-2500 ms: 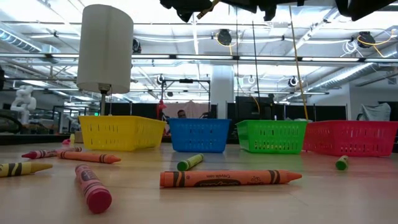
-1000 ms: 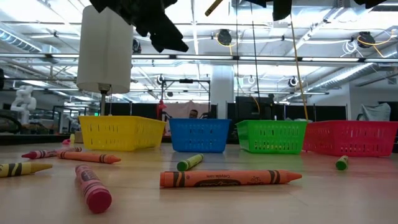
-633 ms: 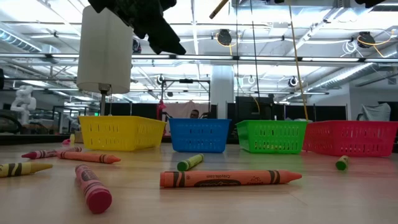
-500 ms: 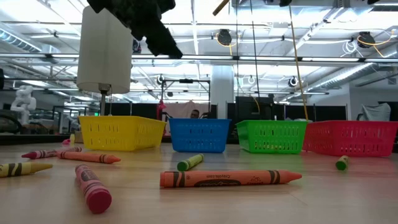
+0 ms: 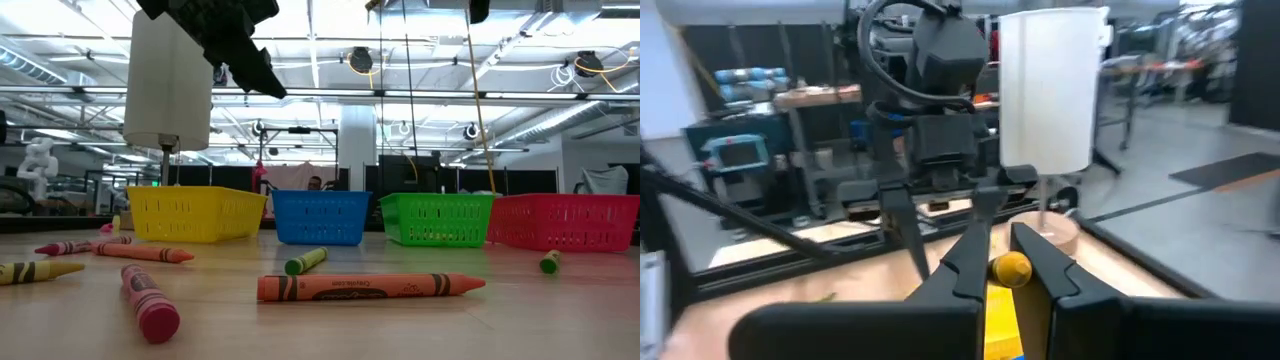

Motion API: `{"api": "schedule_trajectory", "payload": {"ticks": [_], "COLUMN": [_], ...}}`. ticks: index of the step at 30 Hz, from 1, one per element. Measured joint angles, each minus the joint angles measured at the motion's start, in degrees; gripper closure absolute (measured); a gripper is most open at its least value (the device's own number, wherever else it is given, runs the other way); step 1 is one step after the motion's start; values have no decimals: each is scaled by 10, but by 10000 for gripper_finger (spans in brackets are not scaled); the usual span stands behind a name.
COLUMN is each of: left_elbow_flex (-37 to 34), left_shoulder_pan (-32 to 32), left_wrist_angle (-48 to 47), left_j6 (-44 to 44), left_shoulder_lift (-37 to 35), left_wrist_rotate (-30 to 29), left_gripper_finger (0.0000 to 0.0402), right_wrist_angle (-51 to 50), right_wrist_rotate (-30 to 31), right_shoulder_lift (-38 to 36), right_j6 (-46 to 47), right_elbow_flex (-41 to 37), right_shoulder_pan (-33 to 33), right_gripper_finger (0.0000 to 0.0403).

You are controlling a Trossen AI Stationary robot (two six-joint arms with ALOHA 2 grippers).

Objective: Sort crayons
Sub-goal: Put the yellow crayon into the green bin

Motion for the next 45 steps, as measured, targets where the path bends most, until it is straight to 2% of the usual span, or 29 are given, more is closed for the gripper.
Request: {"api": "schedule_trajectory", "payload": {"ticks": [6,10,12,16,20,26,28,35,40,45], "left_elbow_flex": [0,0,0,0,0,0,0,0,0,0], "left_shoulder_pan": [-10,-12,-12,-12,-12,-12,-12,-22,-35,-45], "left_wrist_angle": [13,29,34,41,41,41,41,41,40,40], "left_j6": [0,0,-1,-15,-16,-22,-30,-31,-31,-31], "left_shoulder_lift": [0,0,0,0,0,0,0,0,0,0], "left_wrist_rotate": [-1,-1,-1,-1,-1,-1,-1,-6,-24,-33], "left_gripper_finger": [183,183,183,183,183,183,183,183,183,183], "right_wrist_angle": [-54,-142,-210,-322,-399,-440,-446,-461,-458,-460], "right_wrist_rotate": [0,-5,-34,-156,-275,-435,-467,-541,-540,-526], "right_shoulder_lift": [-25,-34,-39,-41,-38,-33,-26,50,91,106], "right_j6": [25,76,121,205,237,239,239,249,263,259], "right_elbow_flex": [0,0,0,0,0,0,0,0,0,0], "right_shoulder_pan": [-11,-59,-95,-175,-244,-320,-335,-347,-348,-347], "right_gripper_finger": [394,394,394,394,394,394,394,394,382,335]}}
